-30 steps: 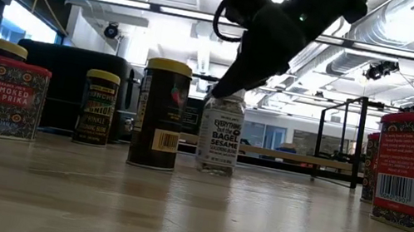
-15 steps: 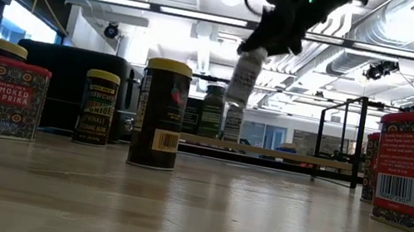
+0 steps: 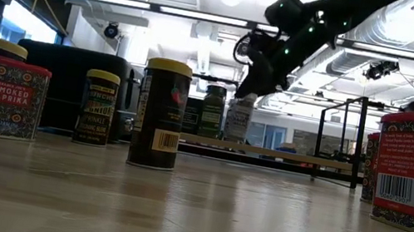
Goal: Shelf spices
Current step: Put the white seasoning bottle on the shelf aligned with the other white seasoning bottle
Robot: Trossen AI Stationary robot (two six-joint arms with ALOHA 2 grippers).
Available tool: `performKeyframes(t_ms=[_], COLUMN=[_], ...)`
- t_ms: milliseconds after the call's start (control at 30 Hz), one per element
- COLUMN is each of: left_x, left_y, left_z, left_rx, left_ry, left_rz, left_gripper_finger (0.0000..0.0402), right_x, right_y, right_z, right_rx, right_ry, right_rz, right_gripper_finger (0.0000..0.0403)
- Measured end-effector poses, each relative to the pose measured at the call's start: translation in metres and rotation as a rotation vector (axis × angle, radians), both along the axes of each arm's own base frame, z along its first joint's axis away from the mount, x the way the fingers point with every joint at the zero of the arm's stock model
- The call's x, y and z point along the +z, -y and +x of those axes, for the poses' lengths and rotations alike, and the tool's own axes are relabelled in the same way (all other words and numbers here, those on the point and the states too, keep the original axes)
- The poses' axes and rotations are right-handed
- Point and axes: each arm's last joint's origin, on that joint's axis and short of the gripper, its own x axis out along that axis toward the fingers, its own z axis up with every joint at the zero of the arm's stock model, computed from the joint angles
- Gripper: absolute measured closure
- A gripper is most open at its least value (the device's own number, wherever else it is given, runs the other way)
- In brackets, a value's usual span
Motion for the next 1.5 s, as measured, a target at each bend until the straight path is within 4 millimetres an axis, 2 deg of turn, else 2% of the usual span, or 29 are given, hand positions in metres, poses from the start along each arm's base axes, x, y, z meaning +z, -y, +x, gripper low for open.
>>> performKeyframes(t_ms=[133, 333, 533, 633, 767, 867, 1000, 1067, 1167, 1267, 1367, 1500], left_x=[0.000, 0.000, 0.000, 0.000, 0.000, 0.000, 0.000, 0.000, 0.000, 0.000, 0.000, 0.000], left_y=[0.000, 0.000, 0.001, 0.001, 0.000, 0.000, 0.001, 0.001, 0.001, 0.001, 0.001, 0.001], left_z=[0.000, 0.000, 0.000, 0.000, 0.000, 0.000, 0.000, 0.000, 0.000, 0.000, 0.000, 0.000], left_rx=[-0.011, -0.010, -0.014, -0.014, -0.014, -0.014, -0.018, -0.019, -0.018, -0.020, -0.021, -0.018], left_ry=[-0.006, -0.004, -0.006, -0.006, -0.007, -0.007, -0.011, -0.012, -0.011, -0.015, -0.016, -0.015], left_rz=[-0.007, -0.013, -0.017, -0.017, -0.016, -0.016, -0.005, -0.002, -0.006, 0.005, 0.009, 0.010], left_gripper_finger=[0.0401, 0.0401, 0.0401, 0.0401, 0.0401, 0.0401, 0.0401, 0.0401, 0.0401, 0.0402, 0.0401, 0.0401], right_x=[-0.004, 0.001, 0.009, 0.023, 0.044, 0.046, 0.019, 0.001, -0.024, -0.041, -0.051, -0.053], right_y=[0.001, 0.002, 0.001, -0.006, -0.025, -0.044, -0.069, -0.073, -0.066, -0.055, -0.044, -0.030], right_z=[0.002, 0.005, 0.005, 0.000, -0.010, -0.011, -0.004, -0.003, -0.006, -0.007, -0.008, -0.009], right_rx=[0.010, 0.048, 0.051, 0.060, 0.094, 0.151, 0.242, 0.253, 0.208, 0.168, 0.140, 0.102], right_ry=[-0.012, 0.019, 0.058, 0.086, 0.116, 0.101, 0.013, -0.039, -0.082, -0.068, -0.043, -0.020], right_rz=[-0.009, -0.070, -0.094, -0.112, -0.104, -0.043, 0.010, 0.036, 0.065, 0.071, 0.070, 0.065], right_gripper_finger=[0.0207, 0.0144, 0.0136, 0.0134, 0.0136, 0.0154, 0.0208, 0.0247, 0.0306, 0.0350, 0.0365, 0.0368])
